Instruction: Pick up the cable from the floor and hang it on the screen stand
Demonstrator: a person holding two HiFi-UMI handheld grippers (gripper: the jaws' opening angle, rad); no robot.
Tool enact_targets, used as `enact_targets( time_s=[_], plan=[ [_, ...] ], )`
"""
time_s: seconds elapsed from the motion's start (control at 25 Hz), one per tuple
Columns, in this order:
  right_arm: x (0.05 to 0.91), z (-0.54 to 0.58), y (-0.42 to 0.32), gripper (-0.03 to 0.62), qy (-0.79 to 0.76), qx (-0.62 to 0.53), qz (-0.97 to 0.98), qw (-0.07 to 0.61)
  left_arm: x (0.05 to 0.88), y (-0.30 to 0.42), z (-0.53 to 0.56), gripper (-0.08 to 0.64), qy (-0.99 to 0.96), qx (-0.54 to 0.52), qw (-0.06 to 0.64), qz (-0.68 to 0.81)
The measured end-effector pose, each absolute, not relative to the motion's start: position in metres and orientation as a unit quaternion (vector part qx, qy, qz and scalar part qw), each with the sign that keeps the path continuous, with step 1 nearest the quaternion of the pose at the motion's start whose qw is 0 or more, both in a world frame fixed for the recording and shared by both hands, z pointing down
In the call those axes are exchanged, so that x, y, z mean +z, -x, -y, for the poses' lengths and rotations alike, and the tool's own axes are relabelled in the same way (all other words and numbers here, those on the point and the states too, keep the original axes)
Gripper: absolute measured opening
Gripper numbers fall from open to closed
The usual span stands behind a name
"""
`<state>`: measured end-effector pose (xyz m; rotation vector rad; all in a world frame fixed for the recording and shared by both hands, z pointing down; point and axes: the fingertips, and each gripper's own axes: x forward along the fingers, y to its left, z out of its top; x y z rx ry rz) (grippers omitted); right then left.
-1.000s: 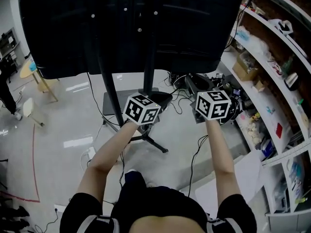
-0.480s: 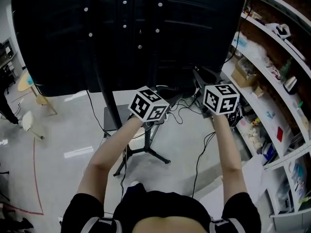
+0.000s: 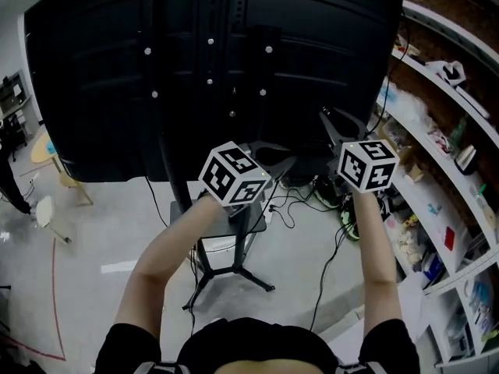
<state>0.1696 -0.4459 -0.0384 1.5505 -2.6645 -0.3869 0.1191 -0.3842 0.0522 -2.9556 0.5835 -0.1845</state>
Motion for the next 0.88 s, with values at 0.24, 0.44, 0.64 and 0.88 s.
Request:
enact_targets(
  time_s=[0.24, 0.44, 0.64, 0.88],
  plan=[
    [-0.089, 0.452, -0.161, 0.101, -0.490, -0.146, 0.860, 0.000, 0.005, -0.108, 0.395, 0.008, 0.979, -0.033, 0.057, -0.195],
    [-0.125, 0.457, -0.154, 0.101, -0.477, -0.153, 0.865, -0.002, -0.026, -0.106, 0.393, 0.008, 0.979, -0.026, 0.072, -0.191],
    [-0.167, 0.461, -0.139, 0.101, -0.469, -0.176, 0.866, 0.007, -0.055, -0.104, 0.397, 0.008, 0.977, -0.024, 0.093, -0.190],
    [-0.214, 0.469, -0.113, 0.101, -0.465, -0.205, 0.861, 0.026, -0.104, -0.094, 0.401, 0.008, 0.973, -0.013, 0.127, -0.190]
  ],
)
